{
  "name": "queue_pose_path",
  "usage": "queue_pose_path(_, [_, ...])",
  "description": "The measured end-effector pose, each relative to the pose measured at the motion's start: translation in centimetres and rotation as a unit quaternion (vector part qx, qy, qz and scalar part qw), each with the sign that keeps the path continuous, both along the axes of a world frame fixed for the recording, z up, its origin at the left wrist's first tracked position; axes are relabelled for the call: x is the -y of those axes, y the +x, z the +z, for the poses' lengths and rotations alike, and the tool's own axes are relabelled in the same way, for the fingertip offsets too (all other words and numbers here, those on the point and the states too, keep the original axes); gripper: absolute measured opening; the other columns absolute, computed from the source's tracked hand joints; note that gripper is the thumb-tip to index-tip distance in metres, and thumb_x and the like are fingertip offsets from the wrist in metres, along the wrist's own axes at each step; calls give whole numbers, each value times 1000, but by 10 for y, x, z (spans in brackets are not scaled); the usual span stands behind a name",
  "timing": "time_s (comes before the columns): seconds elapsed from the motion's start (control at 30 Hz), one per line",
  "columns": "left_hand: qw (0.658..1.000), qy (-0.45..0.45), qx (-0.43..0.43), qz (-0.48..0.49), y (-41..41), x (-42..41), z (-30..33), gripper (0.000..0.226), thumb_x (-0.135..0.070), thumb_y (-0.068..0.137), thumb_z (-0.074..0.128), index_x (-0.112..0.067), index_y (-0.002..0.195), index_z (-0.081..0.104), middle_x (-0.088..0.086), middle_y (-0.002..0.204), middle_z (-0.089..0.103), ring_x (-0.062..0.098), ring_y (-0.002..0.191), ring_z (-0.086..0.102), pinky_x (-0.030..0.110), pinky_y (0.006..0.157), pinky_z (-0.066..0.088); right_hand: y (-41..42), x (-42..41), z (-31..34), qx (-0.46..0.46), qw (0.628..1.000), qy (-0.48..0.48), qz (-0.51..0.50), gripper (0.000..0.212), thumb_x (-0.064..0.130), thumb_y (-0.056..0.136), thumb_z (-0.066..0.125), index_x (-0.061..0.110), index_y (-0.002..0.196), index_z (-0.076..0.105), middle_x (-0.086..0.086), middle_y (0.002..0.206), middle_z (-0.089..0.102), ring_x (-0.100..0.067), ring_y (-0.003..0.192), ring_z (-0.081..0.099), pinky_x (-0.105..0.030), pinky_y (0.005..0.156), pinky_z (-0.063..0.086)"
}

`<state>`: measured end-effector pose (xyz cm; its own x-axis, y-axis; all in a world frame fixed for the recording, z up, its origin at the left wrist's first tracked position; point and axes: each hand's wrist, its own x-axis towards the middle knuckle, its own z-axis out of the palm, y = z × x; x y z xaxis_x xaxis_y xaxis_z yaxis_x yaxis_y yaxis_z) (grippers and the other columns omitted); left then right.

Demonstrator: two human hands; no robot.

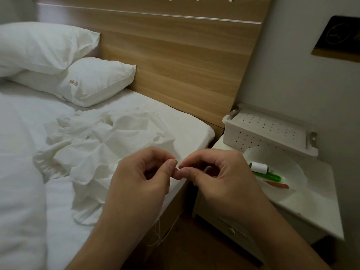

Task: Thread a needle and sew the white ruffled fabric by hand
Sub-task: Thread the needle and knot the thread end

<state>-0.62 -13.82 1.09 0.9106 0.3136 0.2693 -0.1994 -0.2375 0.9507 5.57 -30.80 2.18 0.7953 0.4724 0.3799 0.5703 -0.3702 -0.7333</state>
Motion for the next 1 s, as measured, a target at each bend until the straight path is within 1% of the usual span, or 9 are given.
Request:
queue_pose_path(0.23, [1000,-10,-14,-17,-1,3,2,14,-15,99,69,-20,88,76,0,73,78,11,52,59,23,55,47,1,2,0,-7,999,36,-28,14,18,95,71,30,87,74,15,79,69,-11,84,66,-28,70,57])
queue_pose_path(0.43, [993,-58,-69,-72,0,2,5,16,-13,100,66,-13,88,76,7,79,79,20,62,63,40,68,53,0,4,7,12,998,49,-41,22,7,93,71,27,84,73,13,79,69,-11,82,65,-19,65,53])
queue_pose_path(0.57, [992,-63,-94,-60,2,0,2,20,-27,102,65,-22,91,81,-2,98,81,14,98,74,44,97,56,1,8,11,13,998,50,-35,25,5,92,72,29,83,74,14,80,70,-11,84,66,-26,68,56])
queue_pose_path(0.7, [994,-56,-64,-61,-2,7,10,25,-39,102,66,-44,125,72,-27,125,71,-14,119,61,23,102,45,0,8,12,25,999,22,-18,25,7,92,72,31,86,74,19,87,71,-7,93,66,-22,79,56])
queue_pose_path(0.77, [988,-86,-60,-111,0,11,7,28,-39,103,62,-38,129,72,-17,127,74,-1,121,67,28,104,50,1,7,13,43,999,10,-4,26,5,92,70,29,89,76,17,86,71,-8,92,68,-20,77,56])
queue_pose_path(0.83, [980,-110,-68,-153,2,15,5,28,-35,108,56,-22,117,79,3,111,79,18,103,76,36,92,60,1,6,15,55,998,13,6,24,2,92,69,25,88,76,13,82,71,-12,87,70,-23,71,57])
queue_pose_path(0.87, [979,-114,-75,-154,3,16,5,32,-32,111,53,-16,108,80,9,99,79,24,85,75,35,78,62,1,7,16,60,998,17,6,23,2,91,69,23,87,76,12,80,71,-13,85,70,-24,69,57])
queue_pose_path(0.93, [979,-117,-91,-137,4,17,4,37,-27,110,51,-11,92,79,10,75,71,21,56,55,28,51,44,2,8,16,67,997,27,-4,23,1,91,69,22,84,74,10,78,70,-14,82,69,-25,68,56])
queue_pose_path(1.0, [980,-121,-101,-125,4,16,4,36,-25,107,53,-10,84,77,4,62,57,11,49,41,24,47,31,2,8,16,68,997,28,-19,24,4,92,70,25,83,74,12,78,70,-12,82,68,-26,69,56])
